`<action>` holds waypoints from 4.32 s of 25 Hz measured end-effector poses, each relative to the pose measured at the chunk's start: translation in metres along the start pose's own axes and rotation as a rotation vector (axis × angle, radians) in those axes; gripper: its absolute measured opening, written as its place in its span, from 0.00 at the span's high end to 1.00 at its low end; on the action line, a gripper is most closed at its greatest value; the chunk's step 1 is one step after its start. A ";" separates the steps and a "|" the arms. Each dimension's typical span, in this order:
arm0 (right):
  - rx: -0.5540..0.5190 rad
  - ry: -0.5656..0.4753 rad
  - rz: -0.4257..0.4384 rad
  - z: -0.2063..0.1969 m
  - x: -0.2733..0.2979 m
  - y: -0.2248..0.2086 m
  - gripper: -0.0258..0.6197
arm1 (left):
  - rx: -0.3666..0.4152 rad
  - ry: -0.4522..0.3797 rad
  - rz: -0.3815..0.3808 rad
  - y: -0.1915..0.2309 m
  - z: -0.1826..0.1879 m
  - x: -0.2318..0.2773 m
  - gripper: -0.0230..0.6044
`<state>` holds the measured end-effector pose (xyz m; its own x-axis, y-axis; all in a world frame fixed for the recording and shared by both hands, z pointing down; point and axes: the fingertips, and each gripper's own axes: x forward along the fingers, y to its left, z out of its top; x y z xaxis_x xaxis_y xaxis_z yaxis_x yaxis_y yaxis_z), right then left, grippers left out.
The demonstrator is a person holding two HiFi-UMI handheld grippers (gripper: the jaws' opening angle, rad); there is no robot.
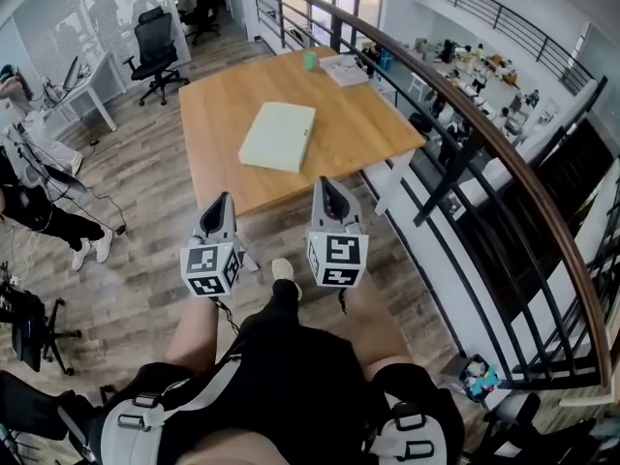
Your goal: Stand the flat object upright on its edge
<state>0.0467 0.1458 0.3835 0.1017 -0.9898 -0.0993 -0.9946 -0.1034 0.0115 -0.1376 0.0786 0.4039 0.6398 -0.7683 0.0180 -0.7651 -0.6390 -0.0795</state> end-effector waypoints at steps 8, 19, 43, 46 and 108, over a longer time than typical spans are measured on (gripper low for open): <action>-0.012 0.004 -0.017 -0.013 0.050 -0.026 0.96 | 0.003 -0.007 -0.028 0.006 -0.006 0.066 0.97; 0.005 0.056 -0.050 -0.043 0.162 -0.071 0.96 | -0.007 0.030 -0.067 0.032 -0.022 0.197 0.97; 0.054 0.176 -0.027 -0.091 0.385 -0.129 0.96 | -0.048 0.148 -0.048 0.116 -0.050 0.409 0.97; 0.057 0.199 -0.003 -0.100 0.395 -0.139 0.96 | -0.057 0.176 -0.015 0.116 -0.058 0.415 0.97; 0.684 1.185 0.215 -0.407 0.382 -0.114 0.72 | -0.602 1.085 -0.474 0.148 -0.346 0.490 0.63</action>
<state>0.2076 -0.2598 0.7493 -0.4385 -0.5070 0.7421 -0.7707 -0.2128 -0.6007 0.0382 -0.4052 0.7463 0.6848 0.0716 0.7252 -0.5783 -0.5521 0.6007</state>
